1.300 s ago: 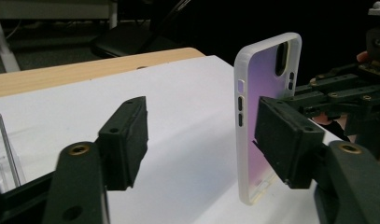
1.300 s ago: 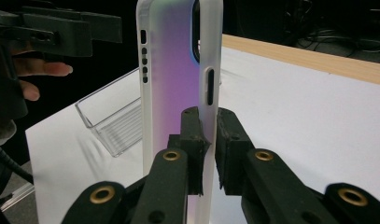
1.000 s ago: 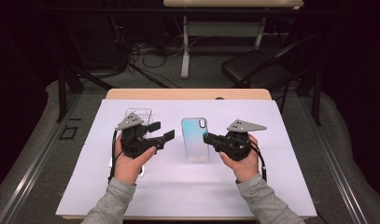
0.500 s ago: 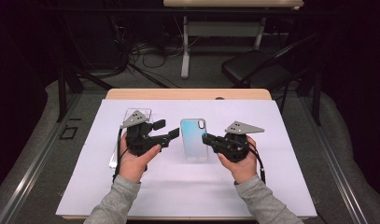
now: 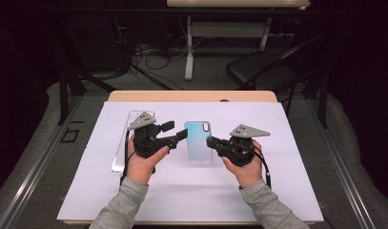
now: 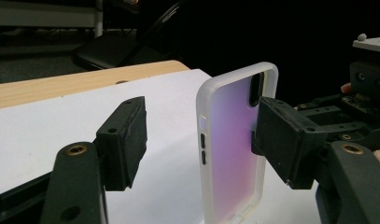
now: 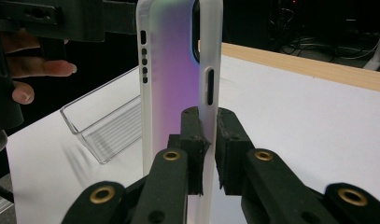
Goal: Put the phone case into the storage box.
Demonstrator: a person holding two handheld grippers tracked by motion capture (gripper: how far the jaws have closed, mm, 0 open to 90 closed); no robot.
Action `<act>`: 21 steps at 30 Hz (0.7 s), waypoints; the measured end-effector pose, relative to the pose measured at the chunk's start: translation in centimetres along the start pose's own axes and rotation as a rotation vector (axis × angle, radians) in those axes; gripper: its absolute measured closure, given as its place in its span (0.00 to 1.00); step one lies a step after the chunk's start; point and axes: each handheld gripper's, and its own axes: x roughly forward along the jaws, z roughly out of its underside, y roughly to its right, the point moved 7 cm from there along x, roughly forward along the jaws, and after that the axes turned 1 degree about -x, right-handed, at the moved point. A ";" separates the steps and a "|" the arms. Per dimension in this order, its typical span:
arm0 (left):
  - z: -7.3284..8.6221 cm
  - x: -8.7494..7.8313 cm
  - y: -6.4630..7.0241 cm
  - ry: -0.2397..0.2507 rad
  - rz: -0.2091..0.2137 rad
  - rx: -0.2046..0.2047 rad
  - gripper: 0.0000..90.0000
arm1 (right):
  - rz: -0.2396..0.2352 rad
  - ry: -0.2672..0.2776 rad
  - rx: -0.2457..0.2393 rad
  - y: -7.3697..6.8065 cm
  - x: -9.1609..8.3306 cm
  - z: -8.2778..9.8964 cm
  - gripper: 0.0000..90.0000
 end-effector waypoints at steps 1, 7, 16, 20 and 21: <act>0.0 0.1 0.0 -0.002 0.002 0.000 0.40 | 0.001 0.000 -0.001 0.0 0.0 0.0 0.92; 0.0 0.5 0.2 -0.004 0.013 0.006 0.42 | -0.001 0.006 0.008 -0.1 0.0 0.0 0.92; 0.1 1.0 0.5 -0.008 0.034 0.004 0.42 | -0.009 0.010 0.005 -0.2 0.0 0.0 0.92; 0.3 1.3 0.6 -0.015 0.038 -0.005 0.42 | -0.012 0.012 0.007 -0.2 0.0 -0.1 0.92; 0.4 1.3 0.6 -0.018 0.041 -0.005 0.43 | -0.013 0.011 0.007 -0.2 0.0 0.0 0.92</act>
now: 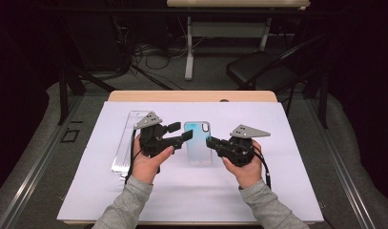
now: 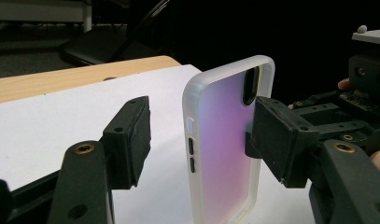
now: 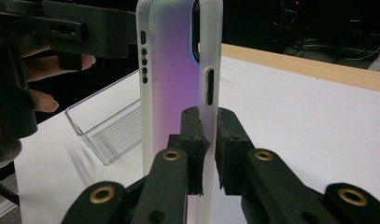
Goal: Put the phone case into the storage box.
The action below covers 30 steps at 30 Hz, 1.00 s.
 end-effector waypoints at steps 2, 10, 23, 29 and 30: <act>0.0 0.1 0.1 -0.001 0.015 -0.005 0.44 | -0.003 -0.002 0.001 0.0 0.0 0.0 0.92; 0.2 0.4 0.4 -0.005 0.047 -0.020 0.49 | -0.007 -0.009 0.000 -0.2 0.1 0.1 0.92; 0.1 0.2 0.4 0.027 0.062 -0.029 0.56 | -0.012 -0.014 0.005 -0.3 0.2 0.2 0.92; 0.2 0.0 0.1 0.033 0.050 -0.032 0.65 | -0.014 -0.015 0.004 -0.3 0.2 0.3 0.92; 0.2 0.0 0.1 0.033 0.049 -0.030 0.67 | -0.015 -0.015 0.004 -0.4 0.2 0.3 0.92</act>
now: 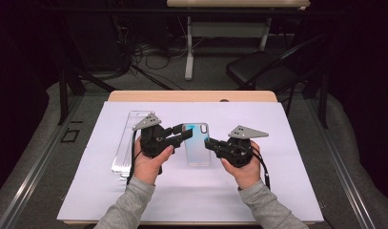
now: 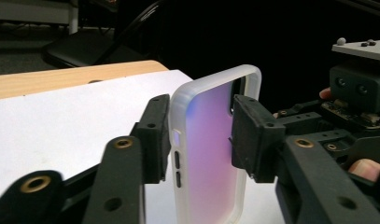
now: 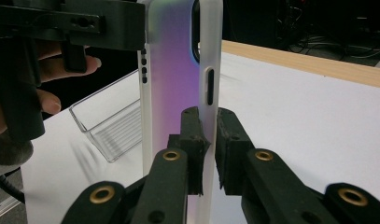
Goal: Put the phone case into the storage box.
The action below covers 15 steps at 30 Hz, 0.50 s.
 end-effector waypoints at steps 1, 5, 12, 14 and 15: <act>0.0 0.0 0.0 0.003 -0.002 0.001 0.68 | -0.001 0.001 0.000 0.0 0.0 0.0 0.92; 0.0 -0.1 -0.1 0.007 -0.010 0.007 0.72 | -0.005 0.003 0.004 0.0 0.0 0.0 0.92; 0.1 -0.2 -0.3 0.005 -0.007 -0.008 0.77 | -0.008 -0.003 0.001 -0.1 0.1 0.1 0.92; 0.1 -0.2 -0.4 0.005 -0.009 -0.011 0.79 | -0.008 -0.003 0.002 -0.1 0.1 0.1 0.92; 0.1 -0.2 -0.4 0.006 -0.007 -0.015 0.79 | -0.009 -0.003 0.002 -0.1 0.1 0.1 0.92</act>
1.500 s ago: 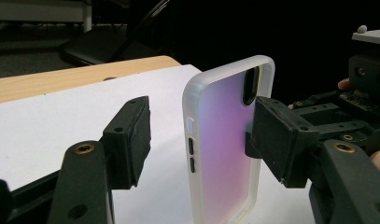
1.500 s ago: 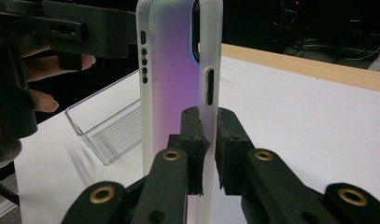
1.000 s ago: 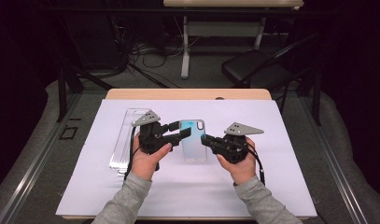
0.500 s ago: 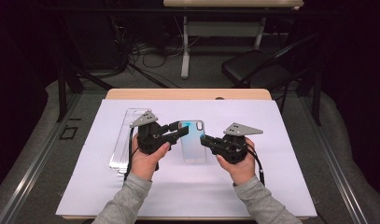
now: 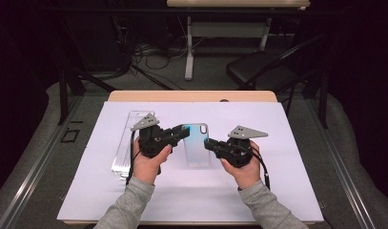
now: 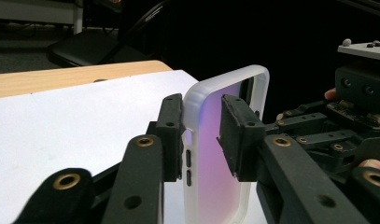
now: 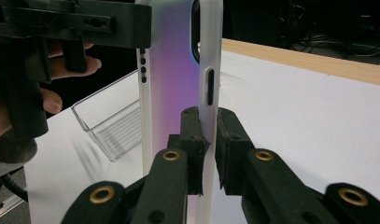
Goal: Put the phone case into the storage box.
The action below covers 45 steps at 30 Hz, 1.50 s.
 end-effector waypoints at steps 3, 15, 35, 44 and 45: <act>0.0 -0.1 -0.1 -0.004 -0.002 0.000 0.82 | -0.002 -0.001 -0.001 0.0 0.0 0.0 0.92; 0.0 -0.4 -0.1 -0.006 -0.001 0.005 0.89 | -0.012 0.002 0.004 -0.1 0.1 0.0 0.92; 0.0 -0.7 -0.1 -0.021 0.014 0.013 0.92 | -0.036 -0.004 0.008 0.0 0.0 0.0 0.91; 0.0 -0.7 -0.1 -0.020 0.017 0.014 0.92 | -0.036 -0.001 0.001 0.0 0.0 0.0 0.91; 0.0 -0.7 -0.1 -0.019 0.016 0.014 0.92 | -0.036 0.000 0.004 0.0 0.0 0.0 0.91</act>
